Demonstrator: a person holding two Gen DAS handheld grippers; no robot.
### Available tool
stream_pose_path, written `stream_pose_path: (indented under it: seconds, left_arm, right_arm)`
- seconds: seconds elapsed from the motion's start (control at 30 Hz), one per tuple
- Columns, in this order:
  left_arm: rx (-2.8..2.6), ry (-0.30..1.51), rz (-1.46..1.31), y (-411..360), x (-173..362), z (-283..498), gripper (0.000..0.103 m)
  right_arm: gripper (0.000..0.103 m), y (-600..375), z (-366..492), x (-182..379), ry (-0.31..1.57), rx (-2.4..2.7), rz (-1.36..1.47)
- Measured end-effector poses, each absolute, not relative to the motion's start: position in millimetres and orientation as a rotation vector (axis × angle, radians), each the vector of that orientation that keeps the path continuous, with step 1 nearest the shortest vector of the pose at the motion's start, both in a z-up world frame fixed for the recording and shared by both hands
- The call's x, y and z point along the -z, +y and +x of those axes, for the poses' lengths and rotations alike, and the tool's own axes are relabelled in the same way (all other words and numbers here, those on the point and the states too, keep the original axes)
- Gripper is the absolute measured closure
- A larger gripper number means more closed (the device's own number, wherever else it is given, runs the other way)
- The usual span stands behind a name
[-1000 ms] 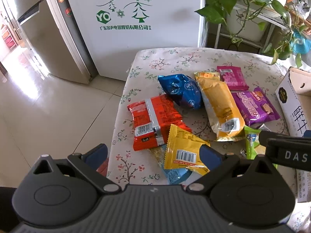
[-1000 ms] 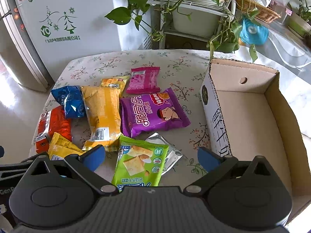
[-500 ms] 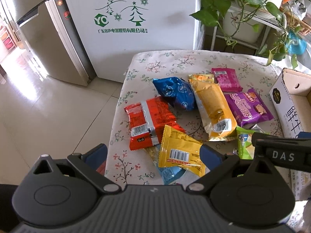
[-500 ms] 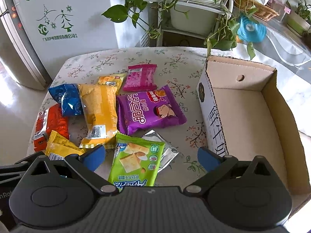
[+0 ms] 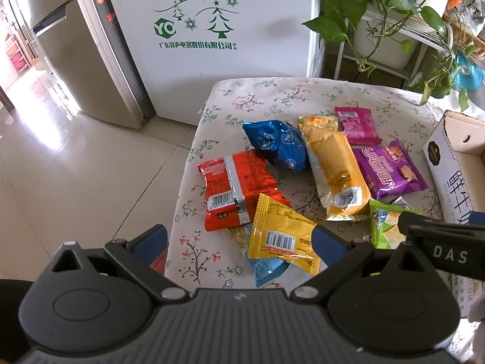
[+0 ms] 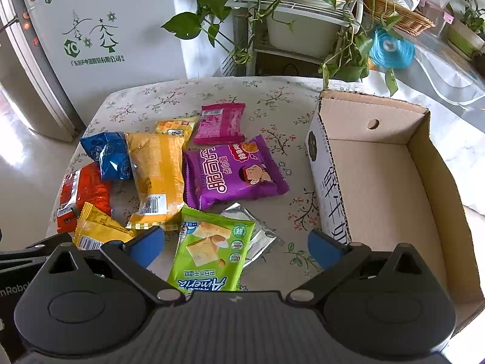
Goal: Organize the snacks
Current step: 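Move right tool toward green cracker pack while left tool approaches yellow pack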
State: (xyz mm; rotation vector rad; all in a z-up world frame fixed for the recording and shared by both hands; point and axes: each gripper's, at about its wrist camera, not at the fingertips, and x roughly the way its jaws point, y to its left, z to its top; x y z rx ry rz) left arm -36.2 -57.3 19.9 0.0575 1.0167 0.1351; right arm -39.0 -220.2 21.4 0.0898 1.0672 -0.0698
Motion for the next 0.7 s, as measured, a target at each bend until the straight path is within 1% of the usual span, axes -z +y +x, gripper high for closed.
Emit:
stream_pose_path:
  seconds: [0.7]
  left_arm:
    - [-0.145,1.032,0.097,-63.1,-17.0,-35.1,0.004]
  right_arm:
    - [0.002,-217.7,-40.8,-20.2,1.065,0.082,0.058]
